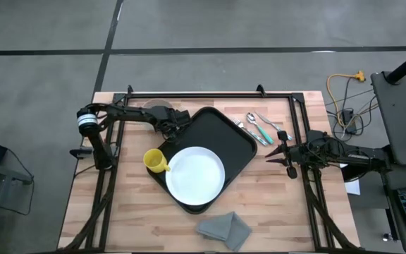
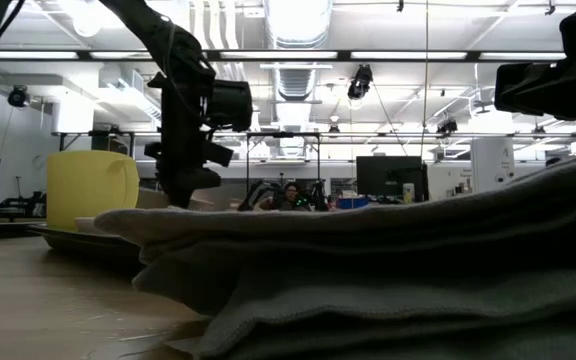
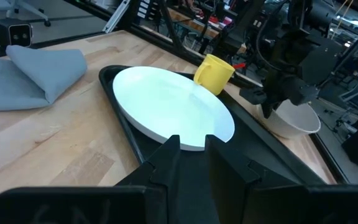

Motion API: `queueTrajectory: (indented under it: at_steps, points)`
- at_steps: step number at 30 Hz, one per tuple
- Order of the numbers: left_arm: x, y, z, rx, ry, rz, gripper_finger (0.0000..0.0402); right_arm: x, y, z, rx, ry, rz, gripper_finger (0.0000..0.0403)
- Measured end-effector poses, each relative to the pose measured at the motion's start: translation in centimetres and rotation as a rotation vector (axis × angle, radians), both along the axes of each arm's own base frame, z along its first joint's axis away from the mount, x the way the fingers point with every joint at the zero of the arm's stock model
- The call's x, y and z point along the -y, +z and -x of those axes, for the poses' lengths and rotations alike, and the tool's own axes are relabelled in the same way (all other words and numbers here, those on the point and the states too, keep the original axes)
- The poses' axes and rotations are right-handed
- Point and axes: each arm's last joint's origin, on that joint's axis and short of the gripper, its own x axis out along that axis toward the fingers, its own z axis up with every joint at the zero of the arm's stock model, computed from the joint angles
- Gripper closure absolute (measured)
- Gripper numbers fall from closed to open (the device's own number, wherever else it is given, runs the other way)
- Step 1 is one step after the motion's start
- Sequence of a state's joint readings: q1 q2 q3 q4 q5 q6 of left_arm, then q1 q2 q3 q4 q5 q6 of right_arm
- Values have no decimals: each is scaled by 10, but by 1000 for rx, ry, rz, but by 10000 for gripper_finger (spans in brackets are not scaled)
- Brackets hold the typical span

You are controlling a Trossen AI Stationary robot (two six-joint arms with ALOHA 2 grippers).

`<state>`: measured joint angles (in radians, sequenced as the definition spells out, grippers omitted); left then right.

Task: Set up tray
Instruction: Put the gray bowl on top of the white plate on the black serving tray

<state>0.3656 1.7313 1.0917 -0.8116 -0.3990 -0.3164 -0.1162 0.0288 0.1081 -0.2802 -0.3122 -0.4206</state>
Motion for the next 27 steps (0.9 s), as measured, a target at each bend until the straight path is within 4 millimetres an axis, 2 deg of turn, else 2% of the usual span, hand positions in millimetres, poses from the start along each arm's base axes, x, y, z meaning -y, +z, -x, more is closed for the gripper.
queueTrajectory:
  at_steps: [6, 15, 27]
  points:
    - [-1, 4, -2, -14, -61, 5, 400, 0, 0, 0, 0, 0, 1, 335]
    - [4, 20, -17, -13, -171, -68, 401, 0, 0, 0, 0, 1, 1, 335]
    - [44, 36, -39, 11, -367, -101, 401, 0, 0, 0, 0, 0, 1, 335]
